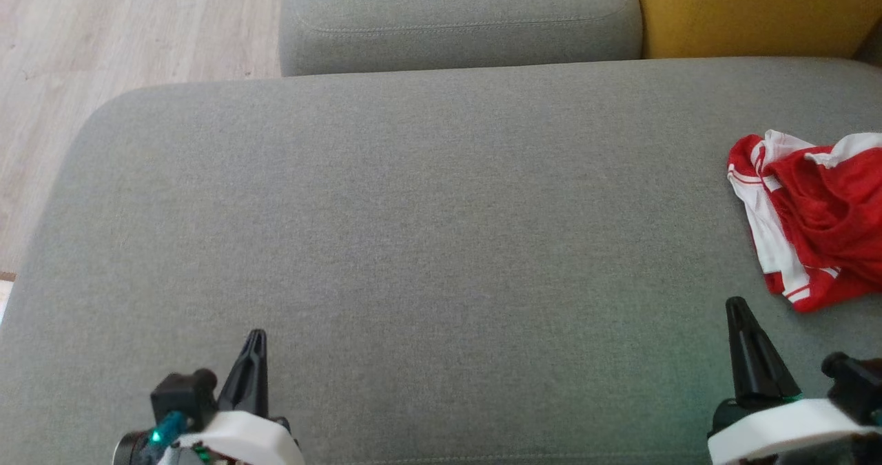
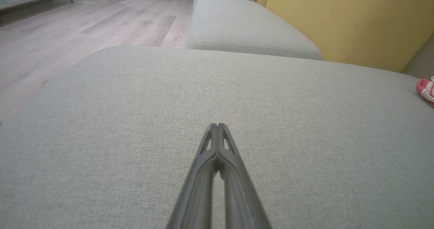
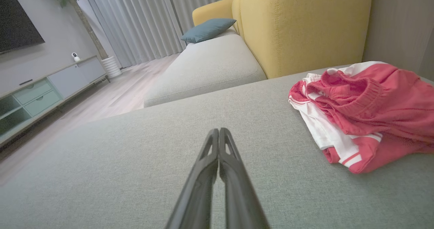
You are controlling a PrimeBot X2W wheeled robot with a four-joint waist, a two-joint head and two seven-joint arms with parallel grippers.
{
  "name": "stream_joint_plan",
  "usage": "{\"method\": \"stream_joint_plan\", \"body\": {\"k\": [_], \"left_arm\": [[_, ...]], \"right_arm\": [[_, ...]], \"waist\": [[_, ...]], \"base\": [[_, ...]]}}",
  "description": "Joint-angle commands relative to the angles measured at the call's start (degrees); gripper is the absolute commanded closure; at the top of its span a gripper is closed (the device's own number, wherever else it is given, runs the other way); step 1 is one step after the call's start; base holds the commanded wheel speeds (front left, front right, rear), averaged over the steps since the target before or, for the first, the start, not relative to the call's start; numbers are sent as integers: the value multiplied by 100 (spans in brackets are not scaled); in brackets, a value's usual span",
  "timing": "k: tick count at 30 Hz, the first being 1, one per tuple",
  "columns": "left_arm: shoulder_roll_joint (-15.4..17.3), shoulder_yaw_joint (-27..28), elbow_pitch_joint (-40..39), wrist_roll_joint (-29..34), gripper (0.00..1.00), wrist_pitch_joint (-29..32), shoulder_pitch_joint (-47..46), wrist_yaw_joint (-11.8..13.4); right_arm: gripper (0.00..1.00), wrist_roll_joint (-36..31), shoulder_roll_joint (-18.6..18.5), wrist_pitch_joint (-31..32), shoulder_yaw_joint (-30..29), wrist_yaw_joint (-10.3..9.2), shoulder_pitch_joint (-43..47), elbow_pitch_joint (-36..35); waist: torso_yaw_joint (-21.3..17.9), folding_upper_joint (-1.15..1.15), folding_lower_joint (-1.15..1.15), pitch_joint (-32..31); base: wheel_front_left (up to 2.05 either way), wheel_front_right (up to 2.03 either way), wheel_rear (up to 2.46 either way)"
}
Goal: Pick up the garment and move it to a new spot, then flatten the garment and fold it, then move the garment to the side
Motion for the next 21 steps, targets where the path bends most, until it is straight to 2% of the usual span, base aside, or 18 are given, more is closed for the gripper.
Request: {"method": "stream_joint_plan", "body": {"k": [1, 21], "left_arm": [[36, 129, -126, -169, 100, 18, -287, -52], [-48, 467, 8, -1540, 100, 259, -460, -382]], "right_arm": [[100, 194, -71, -16, 20, -1, -217, -139], [100, 1612, -136, -3, 35, -1, -516, 222]], "waist": [[-2, 0, 0, 0], [-22, 0, 0, 7]], "base": [[0, 0, 0], [0, 0, 0]]}}
